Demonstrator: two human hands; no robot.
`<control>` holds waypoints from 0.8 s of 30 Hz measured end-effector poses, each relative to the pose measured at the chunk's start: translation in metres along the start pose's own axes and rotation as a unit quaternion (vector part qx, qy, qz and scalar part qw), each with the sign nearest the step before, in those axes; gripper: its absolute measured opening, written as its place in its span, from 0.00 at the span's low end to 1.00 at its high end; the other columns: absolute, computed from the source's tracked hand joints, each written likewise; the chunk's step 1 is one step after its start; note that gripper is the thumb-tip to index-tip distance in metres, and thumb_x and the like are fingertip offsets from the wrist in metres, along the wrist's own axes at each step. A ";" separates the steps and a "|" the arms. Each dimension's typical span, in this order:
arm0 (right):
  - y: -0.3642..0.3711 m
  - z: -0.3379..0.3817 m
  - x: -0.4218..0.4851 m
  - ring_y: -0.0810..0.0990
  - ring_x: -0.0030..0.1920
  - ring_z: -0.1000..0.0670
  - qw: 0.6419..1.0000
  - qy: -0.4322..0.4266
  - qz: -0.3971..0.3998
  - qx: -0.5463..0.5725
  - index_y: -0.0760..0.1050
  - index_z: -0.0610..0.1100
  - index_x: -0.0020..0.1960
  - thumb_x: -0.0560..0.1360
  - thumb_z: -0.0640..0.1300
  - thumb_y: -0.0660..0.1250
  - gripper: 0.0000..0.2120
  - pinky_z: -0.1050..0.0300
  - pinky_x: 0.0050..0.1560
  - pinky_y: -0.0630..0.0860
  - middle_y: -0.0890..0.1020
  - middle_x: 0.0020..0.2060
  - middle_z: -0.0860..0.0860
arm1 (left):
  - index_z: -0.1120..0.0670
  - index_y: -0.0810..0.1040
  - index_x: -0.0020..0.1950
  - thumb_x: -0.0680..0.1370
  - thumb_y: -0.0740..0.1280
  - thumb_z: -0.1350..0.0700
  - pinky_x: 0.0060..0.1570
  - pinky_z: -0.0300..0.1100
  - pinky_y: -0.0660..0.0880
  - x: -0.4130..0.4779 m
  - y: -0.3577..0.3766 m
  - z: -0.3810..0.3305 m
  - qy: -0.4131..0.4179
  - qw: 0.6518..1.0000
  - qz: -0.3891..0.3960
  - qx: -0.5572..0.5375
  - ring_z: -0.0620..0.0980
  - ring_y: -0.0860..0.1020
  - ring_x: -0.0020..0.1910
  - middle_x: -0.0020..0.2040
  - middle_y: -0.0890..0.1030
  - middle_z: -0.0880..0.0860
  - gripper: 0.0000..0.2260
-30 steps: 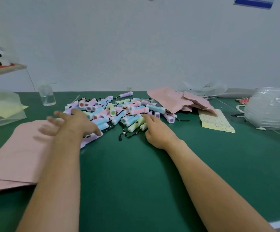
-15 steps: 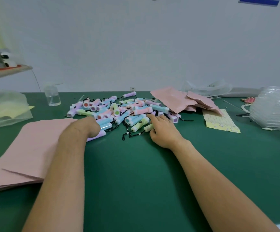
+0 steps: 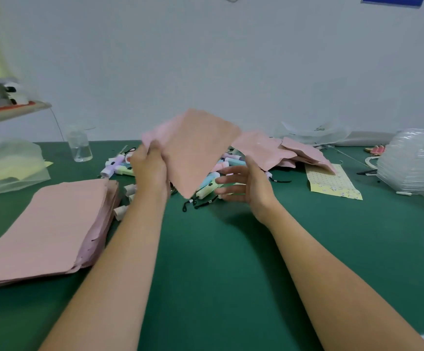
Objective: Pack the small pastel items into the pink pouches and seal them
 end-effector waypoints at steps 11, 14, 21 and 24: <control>0.014 -0.015 -0.005 0.87 0.43 0.46 0.986 0.047 0.133 -0.093 0.82 0.37 0.52 0.78 0.48 0.75 0.13 0.53 0.40 0.84 0.87 0.49 0.40 | 0.58 0.71 0.49 0.88 0.57 0.56 0.32 0.29 0.68 -0.004 -0.032 0.064 0.039 0.982 -0.174 0.061 0.38 0.73 0.36 0.41 0.74 0.47 0.11; 0.009 -0.008 -0.006 0.87 0.41 0.47 0.992 0.011 0.093 -0.080 0.83 0.38 0.50 0.79 0.48 0.74 0.13 0.55 0.39 0.83 0.88 0.47 0.41 | 0.56 0.73 0.70 0.86 0.64 0.53 0.47 0.27 0.75 -0.002 -0.031 0.056 0.078 0.989 -0.113 0.062 0.37 0.80 0.50 0.57 0.81 0.48 0.13; -0.002 0.017 -0.006 0.78 0.27 0.50 0.973 -0.146 -0.061 -0.168 0.82 0.43 0.40 0.79 0.51 0.73 0.13 0.57 0.32 0.72 0.84 0.34 0.44 | 0.48 0.84 0.63 0.79 0.75 0.47 0.62 0.38 0.68 -0.034 -0.001 0.034 0.338 0.885 0.001 0.320 0.44 0.74 0.58 0.56 0.79 0.48 0.14; 0.003 0.026 -0.011 0.71 0.24 0.53 0.961 -0.199 -0.076 -0.178 0.81 0.50 0.36 0.78 0.51 0.74 0.13 0.59 0.28 0.69 0.81 0.29 0.46 | 0.44 0.89 0.52 0.81 0.73 0.47 0.52 0.35 0.71 -0.048 0.021 0.045 0.257 0.906 0.219 0.255 0.41 0.79 0.53 0.49 0.83 0.42 0.05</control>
Point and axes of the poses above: each hand's wrist, its own x-axis towards the middle knuckle, its own y-axis out of the palm, z = x × y, the point moved 5 cm from there along x, towards the middle knuckle
